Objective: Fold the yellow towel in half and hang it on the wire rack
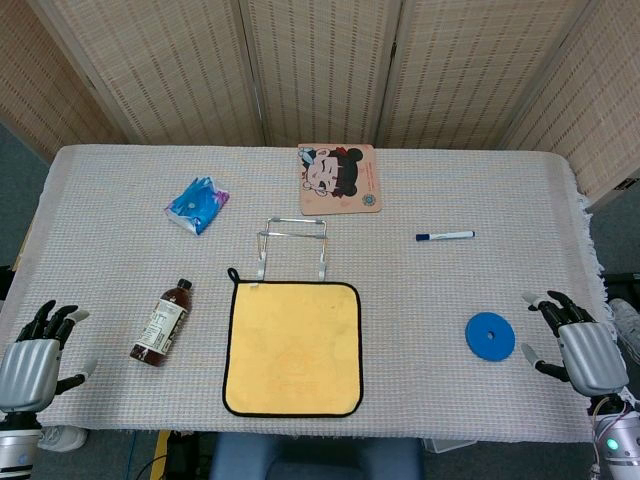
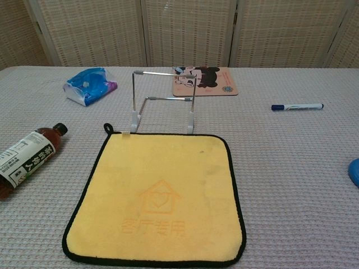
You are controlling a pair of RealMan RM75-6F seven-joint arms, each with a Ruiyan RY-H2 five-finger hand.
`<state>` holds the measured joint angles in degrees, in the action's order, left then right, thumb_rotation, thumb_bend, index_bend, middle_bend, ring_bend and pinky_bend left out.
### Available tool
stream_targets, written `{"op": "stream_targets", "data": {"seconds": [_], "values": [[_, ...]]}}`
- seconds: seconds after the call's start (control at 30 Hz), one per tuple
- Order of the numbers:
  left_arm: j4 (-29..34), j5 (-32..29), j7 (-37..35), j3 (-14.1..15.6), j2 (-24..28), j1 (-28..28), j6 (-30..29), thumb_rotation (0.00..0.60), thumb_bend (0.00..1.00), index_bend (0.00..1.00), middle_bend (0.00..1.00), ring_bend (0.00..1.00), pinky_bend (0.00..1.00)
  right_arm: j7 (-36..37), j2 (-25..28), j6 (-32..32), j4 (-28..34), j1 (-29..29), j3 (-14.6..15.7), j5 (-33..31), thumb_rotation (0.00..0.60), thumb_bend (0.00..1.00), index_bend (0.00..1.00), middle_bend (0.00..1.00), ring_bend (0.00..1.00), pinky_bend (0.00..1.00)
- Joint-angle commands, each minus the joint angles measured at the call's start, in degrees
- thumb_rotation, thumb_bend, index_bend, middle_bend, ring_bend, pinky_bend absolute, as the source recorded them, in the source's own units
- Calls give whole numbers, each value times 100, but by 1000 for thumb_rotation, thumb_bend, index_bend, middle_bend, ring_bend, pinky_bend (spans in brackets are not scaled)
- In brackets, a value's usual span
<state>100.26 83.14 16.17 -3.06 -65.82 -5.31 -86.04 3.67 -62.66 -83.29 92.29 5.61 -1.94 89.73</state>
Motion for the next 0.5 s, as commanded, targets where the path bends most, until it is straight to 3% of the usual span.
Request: {"op": "stream_targets", "data": {"seconds": [0.03, 0.5], "values": [[-5, -5, 0, -1, -1, -5, 11, 600, 248, 272, 221, 97, 279, 0, -3, 4, 0, 4, 1, -1, 600, 296, 161, 317, 177, 287], [-134, 497, -302, 113, 56, -58, -44, 600, 249, 304, 233, 121, 283, 47, 8, -82, 5, 8, 15, 98, 600, 296, 161, 366, 179, 287]]}}
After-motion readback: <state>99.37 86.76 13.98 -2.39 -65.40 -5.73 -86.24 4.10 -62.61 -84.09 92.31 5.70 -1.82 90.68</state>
